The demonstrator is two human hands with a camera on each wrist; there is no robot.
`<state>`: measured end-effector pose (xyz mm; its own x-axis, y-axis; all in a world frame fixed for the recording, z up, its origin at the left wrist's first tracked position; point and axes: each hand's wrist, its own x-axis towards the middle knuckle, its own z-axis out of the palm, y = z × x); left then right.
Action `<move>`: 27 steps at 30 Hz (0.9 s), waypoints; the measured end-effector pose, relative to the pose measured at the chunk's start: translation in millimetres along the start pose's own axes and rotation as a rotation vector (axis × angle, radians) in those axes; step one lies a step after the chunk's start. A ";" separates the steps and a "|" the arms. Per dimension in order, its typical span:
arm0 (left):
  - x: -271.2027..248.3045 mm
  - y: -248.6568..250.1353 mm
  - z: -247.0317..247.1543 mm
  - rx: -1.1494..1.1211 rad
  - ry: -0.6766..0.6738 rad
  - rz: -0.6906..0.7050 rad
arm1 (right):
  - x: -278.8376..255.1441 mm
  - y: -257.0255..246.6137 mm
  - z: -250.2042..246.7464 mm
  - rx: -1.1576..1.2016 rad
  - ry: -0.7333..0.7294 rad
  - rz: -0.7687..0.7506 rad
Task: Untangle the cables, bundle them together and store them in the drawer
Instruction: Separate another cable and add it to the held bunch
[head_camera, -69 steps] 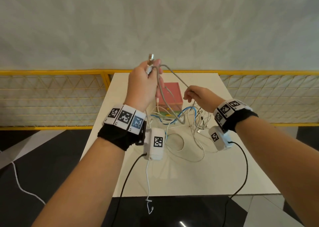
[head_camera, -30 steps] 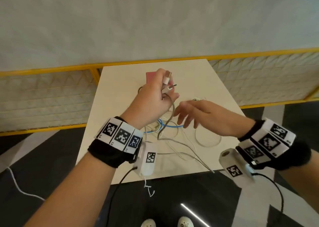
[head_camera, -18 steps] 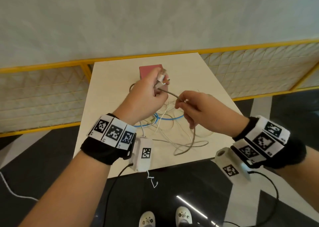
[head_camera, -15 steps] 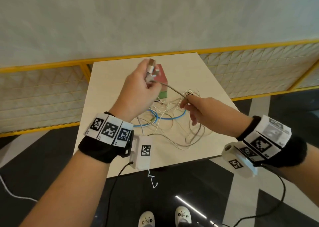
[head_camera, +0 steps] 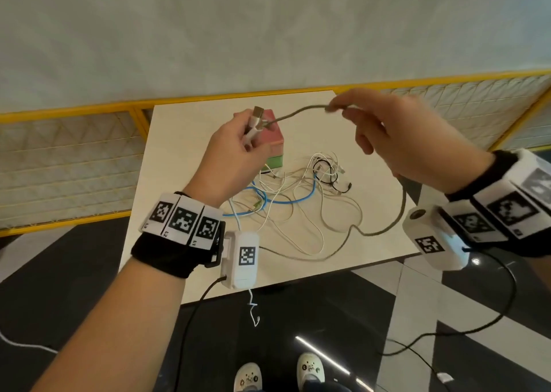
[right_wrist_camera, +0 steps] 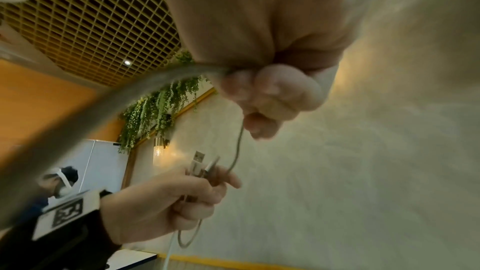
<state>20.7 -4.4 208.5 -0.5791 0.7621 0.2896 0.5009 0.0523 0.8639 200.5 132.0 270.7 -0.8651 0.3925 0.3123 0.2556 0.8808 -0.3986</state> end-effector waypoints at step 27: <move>-13.1 24.2 26.3 -0.263 -0.194 0.052 | -16.7 -15.8 100.6 0.933 -0.374 0.136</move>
<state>57.2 3.9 214.8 -0.4111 0.8695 0.2738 0.3283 -0.1389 0.9343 167.5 84.9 185.1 -0.9743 0.2248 -0.0116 0.0609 0.2136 -0.9750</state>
